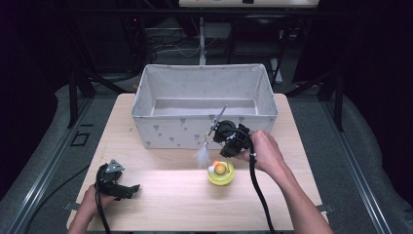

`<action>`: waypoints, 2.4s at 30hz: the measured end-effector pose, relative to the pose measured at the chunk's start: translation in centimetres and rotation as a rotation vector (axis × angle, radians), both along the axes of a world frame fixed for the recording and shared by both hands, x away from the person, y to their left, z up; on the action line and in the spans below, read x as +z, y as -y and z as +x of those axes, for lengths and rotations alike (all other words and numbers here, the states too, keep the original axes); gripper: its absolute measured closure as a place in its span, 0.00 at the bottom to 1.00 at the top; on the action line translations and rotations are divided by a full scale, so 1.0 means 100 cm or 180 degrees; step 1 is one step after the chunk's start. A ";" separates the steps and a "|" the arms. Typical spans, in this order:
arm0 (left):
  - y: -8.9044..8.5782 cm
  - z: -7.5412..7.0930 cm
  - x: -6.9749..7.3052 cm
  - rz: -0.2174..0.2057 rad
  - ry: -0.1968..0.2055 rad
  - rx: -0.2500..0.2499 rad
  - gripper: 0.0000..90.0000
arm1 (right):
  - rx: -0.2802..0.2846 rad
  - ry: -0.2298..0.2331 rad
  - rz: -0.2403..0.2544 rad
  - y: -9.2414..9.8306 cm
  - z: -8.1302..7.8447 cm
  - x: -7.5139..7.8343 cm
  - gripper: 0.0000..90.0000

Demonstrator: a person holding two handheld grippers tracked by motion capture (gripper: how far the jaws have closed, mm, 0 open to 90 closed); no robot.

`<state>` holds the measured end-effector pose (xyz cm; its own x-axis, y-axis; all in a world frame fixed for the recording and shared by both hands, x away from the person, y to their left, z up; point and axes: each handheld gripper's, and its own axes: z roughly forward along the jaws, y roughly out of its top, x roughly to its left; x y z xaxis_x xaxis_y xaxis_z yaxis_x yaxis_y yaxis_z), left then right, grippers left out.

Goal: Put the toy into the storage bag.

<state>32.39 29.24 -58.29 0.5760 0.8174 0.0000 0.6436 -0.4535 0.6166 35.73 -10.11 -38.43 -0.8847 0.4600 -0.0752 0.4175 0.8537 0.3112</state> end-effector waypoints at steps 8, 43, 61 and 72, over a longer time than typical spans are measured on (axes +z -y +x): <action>0.000 0.000 0.000 0.0005 0.0008 0.0002 0.00 | -0.0023 0.0041 -0.0003 0.003 0.001 0.009 0.98; 0.000 -0.001 -0.001 -0.0020 0.0020 0.0016 0.00 | -0.0111 0.0119 0.0136 0.019 0.002 0.050 0.98; 0.000 0.000 -0.001 -0.0015 0.0033 0.0024 0.00 | -0.0116 0.0257 0.0299 0.031 0.000 0.088 0.98; 0.001 -0.001 -0.001 -0.0021 0.0051 0.0043 0.00 | -0.0086 0.0303 0.0320 0.034 0.002 0.115 0.98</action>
<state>32.32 29.15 -58.40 0.5650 0.8251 0.0038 0.6396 -0.4409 0.6297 35.88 -13.55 -26.96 -0.8630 0.4929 -0.1106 0.4042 0.8051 0.4340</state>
